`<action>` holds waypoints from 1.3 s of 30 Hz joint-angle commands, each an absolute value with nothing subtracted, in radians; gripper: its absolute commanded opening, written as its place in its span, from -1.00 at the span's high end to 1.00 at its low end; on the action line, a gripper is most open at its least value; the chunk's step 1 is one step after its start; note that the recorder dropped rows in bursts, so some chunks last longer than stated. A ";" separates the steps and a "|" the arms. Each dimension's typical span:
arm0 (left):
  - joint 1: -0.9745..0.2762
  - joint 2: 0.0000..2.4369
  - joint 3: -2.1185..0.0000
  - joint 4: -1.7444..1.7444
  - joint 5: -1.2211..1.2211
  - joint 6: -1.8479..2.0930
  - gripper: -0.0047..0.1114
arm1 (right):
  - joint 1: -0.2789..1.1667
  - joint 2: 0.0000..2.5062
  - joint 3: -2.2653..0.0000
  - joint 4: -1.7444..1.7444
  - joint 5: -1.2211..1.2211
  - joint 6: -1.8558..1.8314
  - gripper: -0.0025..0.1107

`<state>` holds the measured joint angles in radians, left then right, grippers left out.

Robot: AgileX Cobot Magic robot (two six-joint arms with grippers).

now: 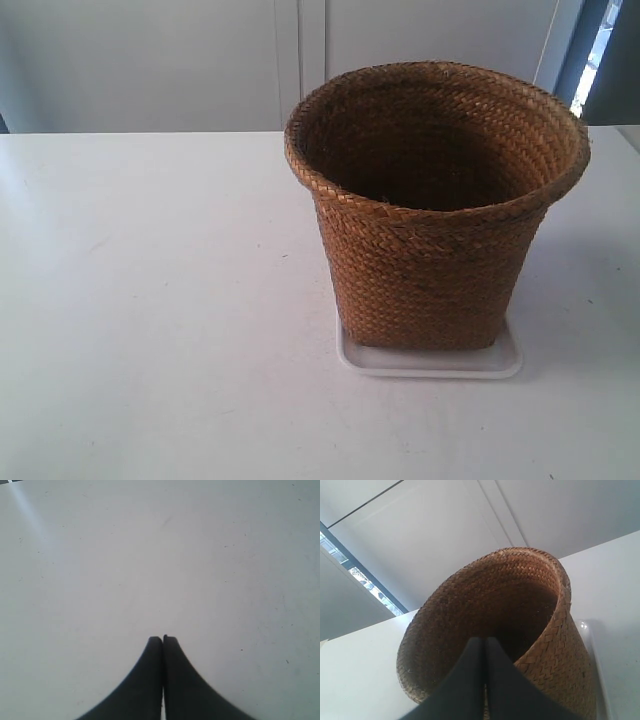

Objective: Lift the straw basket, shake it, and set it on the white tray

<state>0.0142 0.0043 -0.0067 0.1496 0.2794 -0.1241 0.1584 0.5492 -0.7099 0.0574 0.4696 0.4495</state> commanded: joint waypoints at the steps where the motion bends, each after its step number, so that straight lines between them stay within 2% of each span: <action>1: 0.018 0.000 0.000 0.143 0.270 -0.135 0.92 | 0.159 0.544 -0.707 0.052 0.468 0.449 0.96; 19: 0.018 0.000 0.000 0.143 0.270 -0.135 0.92 | 0.159 0.544 -0.707 0.048 0.467 0.449 0.96; 24: 0.018 0.000 0.000 0.143 0.270 -0.135 0.92 | 0.159 0.544 -0.706 -0.061 0.510 0.439 0.96; 28: 0.018 0.000 0.000 0.143 0.270 -0.135 0.92 | 0.159 0.538 -0.639 -0.110 0.502 0.324 0.96; 39: 0.018 0.000 0.000 0.143 0.270 -0.135 0.92 | 0.093 0.449 -0.332 -0.110 0.281 0.136 0.96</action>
<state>0.0142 0.0043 -0.0067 0.1496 0.2768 -0.1241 0.1094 0.4810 -0.3954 -0.1008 0.3396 0.1915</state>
